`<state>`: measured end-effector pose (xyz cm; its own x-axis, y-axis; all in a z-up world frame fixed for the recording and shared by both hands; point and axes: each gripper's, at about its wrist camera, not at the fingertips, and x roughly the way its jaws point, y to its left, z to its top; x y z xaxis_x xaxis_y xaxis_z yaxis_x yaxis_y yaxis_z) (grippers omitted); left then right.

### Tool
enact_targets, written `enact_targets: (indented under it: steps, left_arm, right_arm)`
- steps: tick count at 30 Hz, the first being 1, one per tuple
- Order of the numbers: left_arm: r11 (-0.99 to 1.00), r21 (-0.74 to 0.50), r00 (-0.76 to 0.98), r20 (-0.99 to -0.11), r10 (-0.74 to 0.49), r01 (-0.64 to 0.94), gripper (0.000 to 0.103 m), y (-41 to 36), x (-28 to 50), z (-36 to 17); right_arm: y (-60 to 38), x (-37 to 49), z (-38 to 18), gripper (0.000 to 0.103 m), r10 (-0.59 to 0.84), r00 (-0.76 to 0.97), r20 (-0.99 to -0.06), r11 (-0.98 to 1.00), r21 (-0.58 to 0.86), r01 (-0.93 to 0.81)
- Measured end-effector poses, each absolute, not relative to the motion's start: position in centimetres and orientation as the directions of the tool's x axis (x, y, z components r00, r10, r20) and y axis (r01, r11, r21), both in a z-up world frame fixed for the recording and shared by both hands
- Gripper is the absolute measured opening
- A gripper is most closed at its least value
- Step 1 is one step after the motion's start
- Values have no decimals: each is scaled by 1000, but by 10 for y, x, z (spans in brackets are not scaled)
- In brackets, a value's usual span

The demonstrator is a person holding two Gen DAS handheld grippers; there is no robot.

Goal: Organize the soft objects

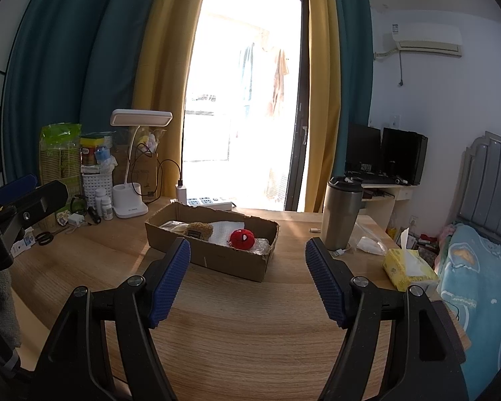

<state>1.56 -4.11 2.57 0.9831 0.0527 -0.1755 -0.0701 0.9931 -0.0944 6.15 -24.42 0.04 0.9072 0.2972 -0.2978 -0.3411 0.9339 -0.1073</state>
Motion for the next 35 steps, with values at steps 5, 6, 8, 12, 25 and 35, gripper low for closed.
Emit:
enact_targets:
  steps: [5, 6, 8, 12, 25, 35]
  left_arm:
    - [993, -95, 983, -177, 52, -69, 102, -42, 17, 26]
    - [993, -94, 982, -180, 51, -68, 102, -42, 18, 26]
    - [993, -94, 983, -179, 51, -68, 102, -43, 16, 25]
    - [993, -94, 982, -180, 51, -69, 102, -43, 16, 25]
    - [993, -97, 982, -182, 49, -68, 102, -46, 17, 25]
    - [996, -94, 974, -225, -10, -11, 102, -48, 30, 18]
  right_arm:
    - [-245, 62, -1, 75, 296, 907, -301, 935, -105, -340]
    - [-245, 62, -1, 75, 295, 906, -303, 935, -104, -339]
    - [-245, 62, -1, 75, 293, 906, -304, 936, -103, -337]
    - [-245, 62, -1, 75, 293, 907, -303, 936, -102, -336]
    - [-244, 62, -1, 75, 293, 906, -304, 936, -102, -337]
    - [-246, 72, -5, 75, 286, 903, -319, 938, -100, -332]
